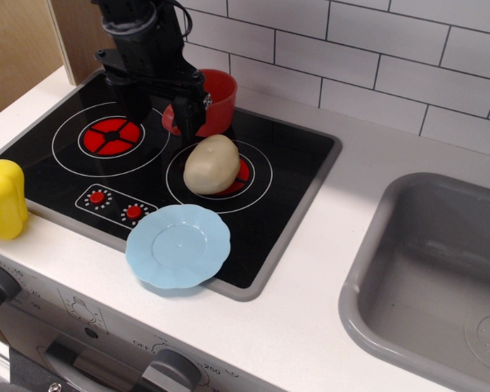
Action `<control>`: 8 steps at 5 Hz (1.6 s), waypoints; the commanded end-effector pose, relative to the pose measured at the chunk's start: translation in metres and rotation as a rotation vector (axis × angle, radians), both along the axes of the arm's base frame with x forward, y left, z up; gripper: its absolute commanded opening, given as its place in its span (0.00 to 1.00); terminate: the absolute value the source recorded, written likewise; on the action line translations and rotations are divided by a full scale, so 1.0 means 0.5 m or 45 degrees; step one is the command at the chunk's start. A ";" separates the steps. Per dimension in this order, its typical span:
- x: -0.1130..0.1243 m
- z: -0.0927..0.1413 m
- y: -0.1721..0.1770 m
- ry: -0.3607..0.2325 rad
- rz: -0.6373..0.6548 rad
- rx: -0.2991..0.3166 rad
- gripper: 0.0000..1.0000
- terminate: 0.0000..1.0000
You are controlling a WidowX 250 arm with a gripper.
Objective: Put cup on plate
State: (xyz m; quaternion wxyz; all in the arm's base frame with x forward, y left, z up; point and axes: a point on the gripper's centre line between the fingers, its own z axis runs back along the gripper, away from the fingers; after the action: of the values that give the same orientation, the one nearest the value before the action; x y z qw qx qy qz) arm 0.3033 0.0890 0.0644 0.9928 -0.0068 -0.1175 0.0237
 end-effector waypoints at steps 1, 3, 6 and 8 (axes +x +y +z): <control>0.023 0.017 0.000 -0.050 -0.011 0.039 0.00 0.00; 0.014 0.034 0.022 -0.139 0.114 0.116 0.00 0.00; -0.072 0.073 0.064 -0.165 0.228 0.188 0.00 0.00; -0.162 0.086 0.031 -0.074 0.136 0.194 0.00 0.00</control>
State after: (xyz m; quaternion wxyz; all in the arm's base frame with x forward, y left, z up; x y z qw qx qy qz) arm 0.2147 0.1022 0.0948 0.9873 0.0657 -0.1283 0.0671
